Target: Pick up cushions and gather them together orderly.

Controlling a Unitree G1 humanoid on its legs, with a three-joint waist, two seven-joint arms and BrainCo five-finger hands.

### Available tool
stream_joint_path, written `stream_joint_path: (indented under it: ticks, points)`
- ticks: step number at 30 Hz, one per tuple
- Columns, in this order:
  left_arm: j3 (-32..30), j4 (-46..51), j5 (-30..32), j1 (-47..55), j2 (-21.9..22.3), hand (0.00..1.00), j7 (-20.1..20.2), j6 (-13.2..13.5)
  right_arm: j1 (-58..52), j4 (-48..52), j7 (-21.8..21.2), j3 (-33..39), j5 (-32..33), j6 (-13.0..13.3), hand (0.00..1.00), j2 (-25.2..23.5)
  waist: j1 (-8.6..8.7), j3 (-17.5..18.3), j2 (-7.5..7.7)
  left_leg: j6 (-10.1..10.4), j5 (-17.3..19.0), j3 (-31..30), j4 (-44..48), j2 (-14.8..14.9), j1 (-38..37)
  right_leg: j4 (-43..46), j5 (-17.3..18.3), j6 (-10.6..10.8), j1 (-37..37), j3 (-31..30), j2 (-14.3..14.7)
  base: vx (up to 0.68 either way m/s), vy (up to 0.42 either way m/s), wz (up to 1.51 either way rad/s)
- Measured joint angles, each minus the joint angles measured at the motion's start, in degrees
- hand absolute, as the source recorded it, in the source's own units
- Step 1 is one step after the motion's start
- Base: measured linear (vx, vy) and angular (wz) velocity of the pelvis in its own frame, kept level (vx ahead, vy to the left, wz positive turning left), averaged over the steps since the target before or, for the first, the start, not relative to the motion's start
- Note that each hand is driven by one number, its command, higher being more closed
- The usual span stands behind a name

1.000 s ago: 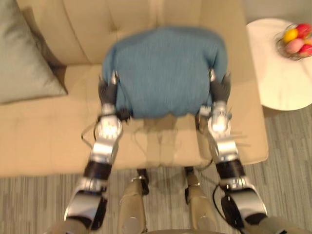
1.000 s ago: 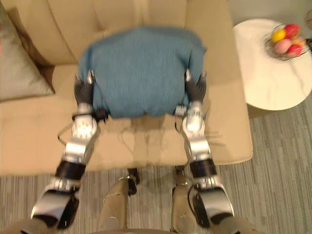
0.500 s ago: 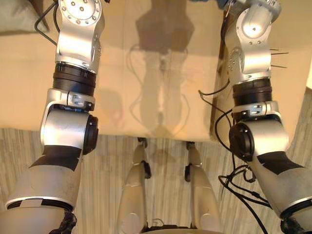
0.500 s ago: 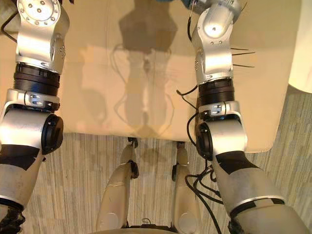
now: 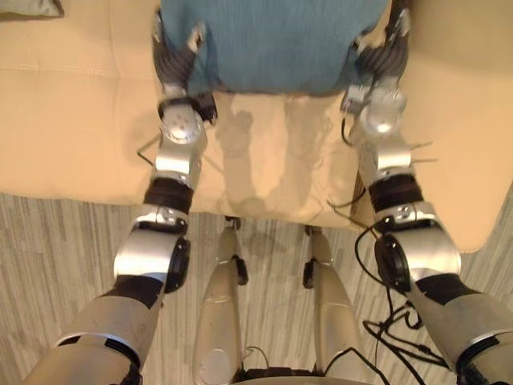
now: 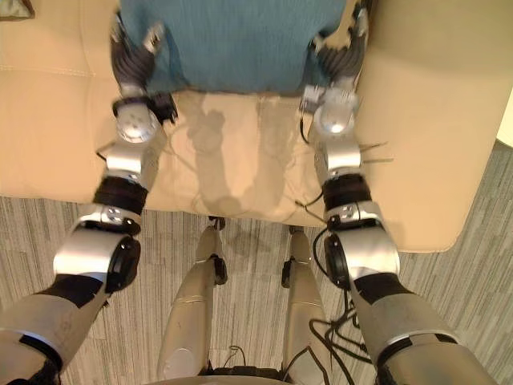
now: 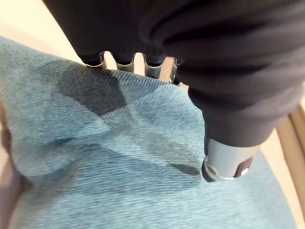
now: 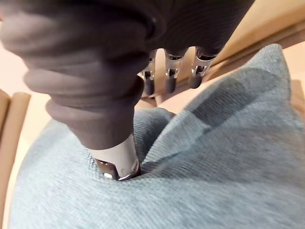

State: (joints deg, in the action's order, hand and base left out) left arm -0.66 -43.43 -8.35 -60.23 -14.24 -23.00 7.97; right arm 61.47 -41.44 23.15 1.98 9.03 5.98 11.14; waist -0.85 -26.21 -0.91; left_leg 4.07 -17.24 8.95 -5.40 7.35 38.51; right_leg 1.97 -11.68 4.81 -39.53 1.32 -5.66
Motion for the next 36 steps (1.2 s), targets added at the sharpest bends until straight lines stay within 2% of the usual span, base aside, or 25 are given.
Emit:
stream_joint_path:
  ticks: [2,10,13,15,17,20,23,26,28,30,32,33,36]
  points:
    - [-0.06,0.18,0.00,0.74,-0.28,0.00,0.73,0.03,-0.98,1.79,-1.04,-0.01,0.04,0.01,0.00,0.11,-0.11,0.01,0.01,0.56,0.48,0.76,-0.01,0.42,-0.69,0.71,0.06,0.03,0.08,-0.45,-0.04,-0.07,0.026,-0.07]
    - [-1.71,4.01,0.00,5.36,-4.74,0.00,3.27,0.08,-5.83,11.67,-4.82,-1.93,1.82,0.73,0.00,0.91,-0.31,0.01,0.00,0.39,0.31,2.76,0.01,0.67,-2.27,1.21,0.04,0.06,0.67,-1.44,-0.19,-0.05,-0.008,-0.06]
    - [-2.44,11.05,-0.08,8.81,-6.70,0.00,3.41,0.31,-10.49,19.13,-5.13,-1.11,1.86,1.26,0.00,2.19,-0.53,0.02,-0.02,0.26,0.21,2.90,0.03,0.66,-3.57,1.21,0.18,0.14,1.97,-1.43,-0.23,0.00,0.000,0.00]
    - [-3.42,17.03,-0.19,12.52,-7.00,0.00,3.38,1.38,-15.01,25.67,-5.77,0.21,1.82,2.07,0.00,3.07,-1.03,0.03,-0.04,0.27,0.22,2.97,0.03,0.63,-4.82,1.74,0.88,0.20,2.93,-1.44,-0.30,-0.01,-0.017,0.02]
    - [-4.26,25.19,-1.22,19.42,-6.68,0.00,3.57,2.60,-23.02,33.83,-6.06,2.24,1.64,2.83,0.00,3.64,-1.41,0.05,-0.06,0.51,0.48,2.56,0.58,0.54,-7.14,3.61,2.53,0.10,4.92,-1.03,-0.41,-0.01,-0.030,0.11]
    - [-4.80,33.10,-1.27,29.86,-4.53,0.00,5.28,4.02,-33.47,39.70,-7.51,3.81,1.04,3.31,0.00,3.50,-1.49,0.23,-0.16,0.29,1.45,1.74,1.15,0.54,-11.31,6.63,5.42,-0.26,8.67,0.43,-0.46,0.00,-0.047,0.24]
    - [-4.66,36.50,-1.21,44.26,1.21,0.00,8.38,4.71,-45.70,42.67,-10.61,3.63,-1.11,4.38,0.00,1.48,-1.81,3.77,-0.54,0.51,5.38,1.40,4.67,0.59,-13.35,8.92,8.73,-0.53,11.48,1.32,-0.67,0.02,-0.072,0.13]
    - [-3.70,35.32,-1.21,57.83,5.77,0.00,12.73,4.34,-57.65,41.46,-14.03,2.49,-4.26,4.41,0.00,-1.10,-1.83,6.96,-0.76,0.95,8.56,1.84,7.32,0.83,-17.19,8.74,10.40,-0.36,16.26,1.58,-0.88,0.05,-0.053,-0.04]
    - [-2.88,30.42,-1.18,63.29,6.38,0.00,15.93,3.46,-63.47,35.70,-16.07,2.61,-7.32,4.17,0.00,-1.84,-1.65,9.47,-0.79,1.28,10.23,2.37,8.42,1.18,-19.93,7.65,10.72,-0.34,19.48,1.43,-0.73,0.08,-0.044,-0.19]
    - [-2.60,22.01,-0.82,66.22,6.35,0.00,19.19,2.75,-67.01,26.96,-17.71,2.91,-10.53,3.31,0.00,-1.89,-1.32,12.83,-0.82,1.40,11.10,2.55,8.36,1.47,-22.40,5.88,10.72,-0.33,22.49,1.56,-0.48,0.11,-0.025,-0.16]
    - [-2.78,13.51,0.72,66.59,6.32,0.00,21.60,1.26,-68.51,18.93,-18.97,3.39,-12.92,2.13,0.00,-1.84,-0.76,14.27,-0.76,1.57,11.69,2.65,8.20,1.65,-25.12,4.60,10.72,-0.33,25.64,1.52,-0.24,0.11,-0.016,-0.07]
    - [-2.93,8.79,2.02,67.26,6.31,0.00,22.88,0.57,-68.87,14.28,-19.89,3.93,-14.37,1.55,0.00,-1.82,0.05,15.03,-0.75,1.78,12.01,2.69,7.83,1.66,-26.87,3.64,10.71,-0.32,27.19,1.52,-0.17,0.08,-0.009,-0.07]
    - [-4.45,1.09,5.34,69.24,6.29,0.00,24.80,-0.70,-70.73,6.48,-21.11,5.37,-17.39,0.98,0.00,-1.48,0.13,17.07,-0.45,2.03,12.76,3.47,6.87,1.65,-30.67,1.75,10.64,-0.21,30.75,0.90,-0.08,0.07,-0.004,-0.15]
